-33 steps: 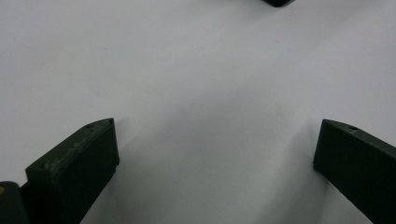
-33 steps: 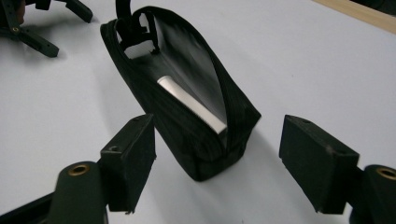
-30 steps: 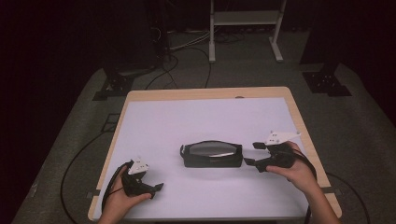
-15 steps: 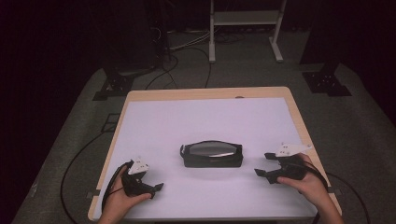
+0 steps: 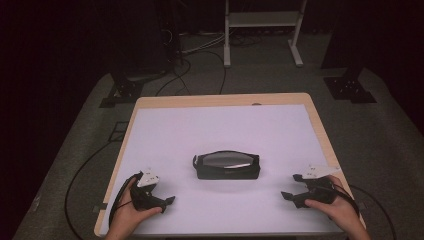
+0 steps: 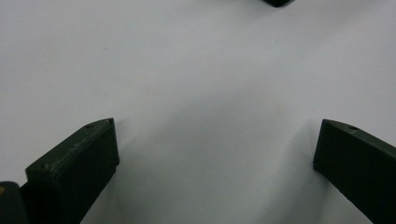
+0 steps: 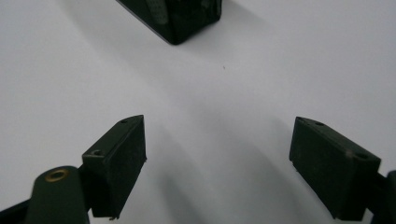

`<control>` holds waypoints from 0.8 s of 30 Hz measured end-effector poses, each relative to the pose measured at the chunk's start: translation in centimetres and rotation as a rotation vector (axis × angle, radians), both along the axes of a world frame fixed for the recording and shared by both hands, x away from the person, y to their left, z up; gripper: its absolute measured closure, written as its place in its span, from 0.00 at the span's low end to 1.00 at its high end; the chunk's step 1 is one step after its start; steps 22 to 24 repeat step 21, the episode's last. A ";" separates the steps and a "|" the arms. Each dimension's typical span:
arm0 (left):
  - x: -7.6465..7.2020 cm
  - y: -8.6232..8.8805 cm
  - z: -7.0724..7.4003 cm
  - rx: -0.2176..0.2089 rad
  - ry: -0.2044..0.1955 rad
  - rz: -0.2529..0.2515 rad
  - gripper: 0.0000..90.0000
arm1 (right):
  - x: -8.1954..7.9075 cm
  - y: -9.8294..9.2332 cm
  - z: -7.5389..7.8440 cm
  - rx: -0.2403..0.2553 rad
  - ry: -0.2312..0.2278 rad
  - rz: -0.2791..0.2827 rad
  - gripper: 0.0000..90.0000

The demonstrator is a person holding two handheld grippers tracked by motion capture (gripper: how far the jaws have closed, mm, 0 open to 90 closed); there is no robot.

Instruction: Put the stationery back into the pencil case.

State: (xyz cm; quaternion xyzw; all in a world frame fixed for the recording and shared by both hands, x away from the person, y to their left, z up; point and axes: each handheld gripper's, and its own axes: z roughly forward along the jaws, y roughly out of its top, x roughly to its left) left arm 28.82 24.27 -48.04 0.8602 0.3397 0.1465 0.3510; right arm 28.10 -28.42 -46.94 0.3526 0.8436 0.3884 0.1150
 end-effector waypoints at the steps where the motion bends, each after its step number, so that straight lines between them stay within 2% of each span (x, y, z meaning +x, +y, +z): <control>1: 0.0 0.0 0.0 0.000 0.000 0.000 0.00 | -0.1 -0.2 -0.1 -0.002 0.002 -0.004 0.20; 8: 0.0 0.0 0.0 0.000 -0.001 0.000 0.00 | -0.6 -1.0 -1.1 -0.057 -0.016 -0.042 0.20; 12: 0.0 0.0 0.0 0.000 0.000 0.000 0.00 | -0.7 -1.2 -1.4 -0.060 -0.052 -0.040 0.16; 24: -0.1 -0.1 0.0 0.000 -0.005 0.002 0.00 | -0.9 -1.1 -1.5 -0.061 -0.054 -0.075 0.14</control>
